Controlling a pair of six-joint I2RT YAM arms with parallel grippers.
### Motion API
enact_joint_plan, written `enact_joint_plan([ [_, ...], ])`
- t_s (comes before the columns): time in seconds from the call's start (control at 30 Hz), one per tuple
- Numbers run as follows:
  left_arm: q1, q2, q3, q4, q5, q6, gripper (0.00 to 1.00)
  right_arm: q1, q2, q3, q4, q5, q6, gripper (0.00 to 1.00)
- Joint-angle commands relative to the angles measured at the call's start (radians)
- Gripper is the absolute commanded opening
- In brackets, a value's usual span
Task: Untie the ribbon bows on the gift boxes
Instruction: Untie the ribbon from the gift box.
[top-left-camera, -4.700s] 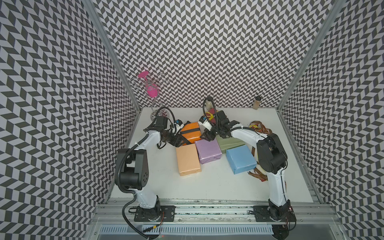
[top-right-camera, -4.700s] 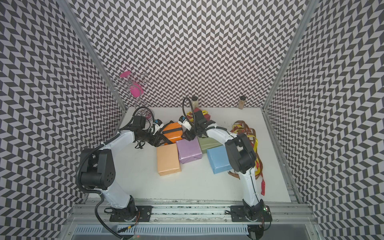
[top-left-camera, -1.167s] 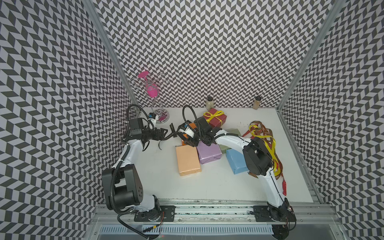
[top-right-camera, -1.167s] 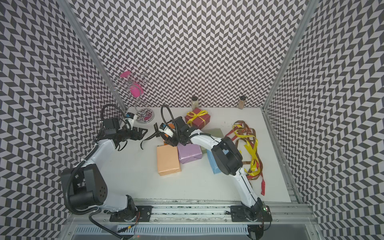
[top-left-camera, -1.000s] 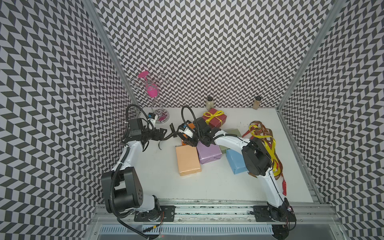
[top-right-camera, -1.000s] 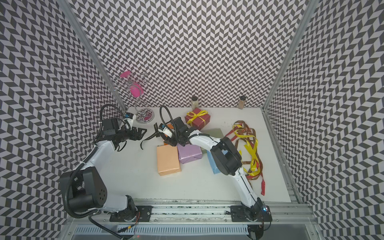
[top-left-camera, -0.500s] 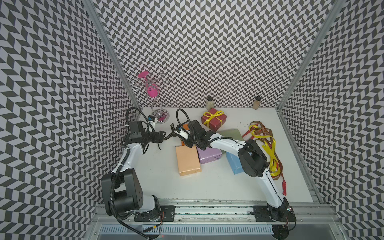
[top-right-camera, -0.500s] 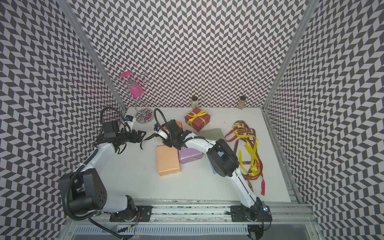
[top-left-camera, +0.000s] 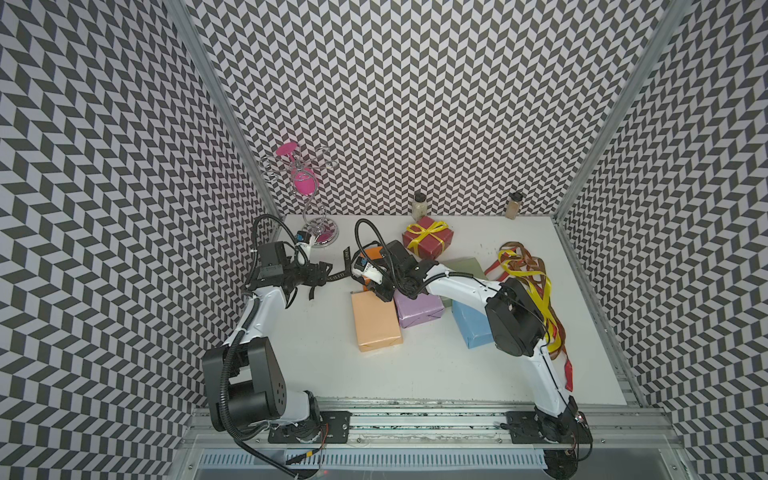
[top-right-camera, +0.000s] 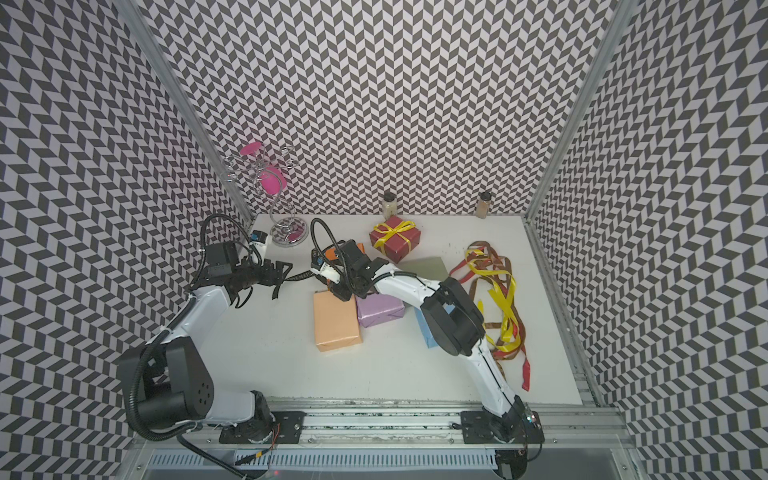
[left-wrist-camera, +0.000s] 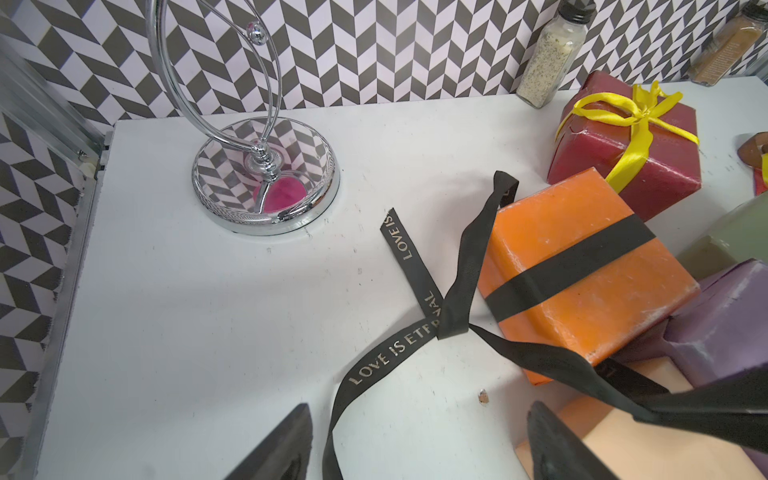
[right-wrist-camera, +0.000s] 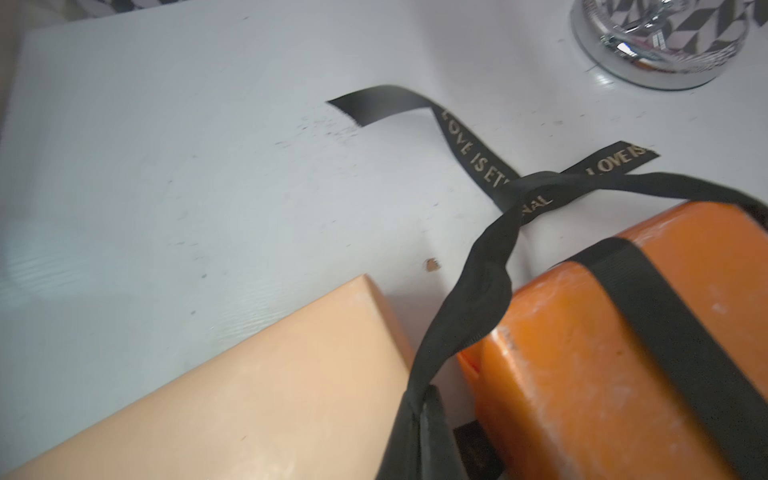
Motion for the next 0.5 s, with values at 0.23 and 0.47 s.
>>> enact_joint_plan([
  [0.23, 0.007, 0.046, 0.048, -0.055, 0.066, 0.037, 0.81, 0.004, -0.168, -0.085, -0.273, -0.244, -0.229, 0.02],
  [0.47, -0.002, 0.079, 0.073, -0.083, 0.088, 0.039, 0.81, 0.003, -0.170, -0.119, -0.362, -0.208, -0.320, 0.39],
])
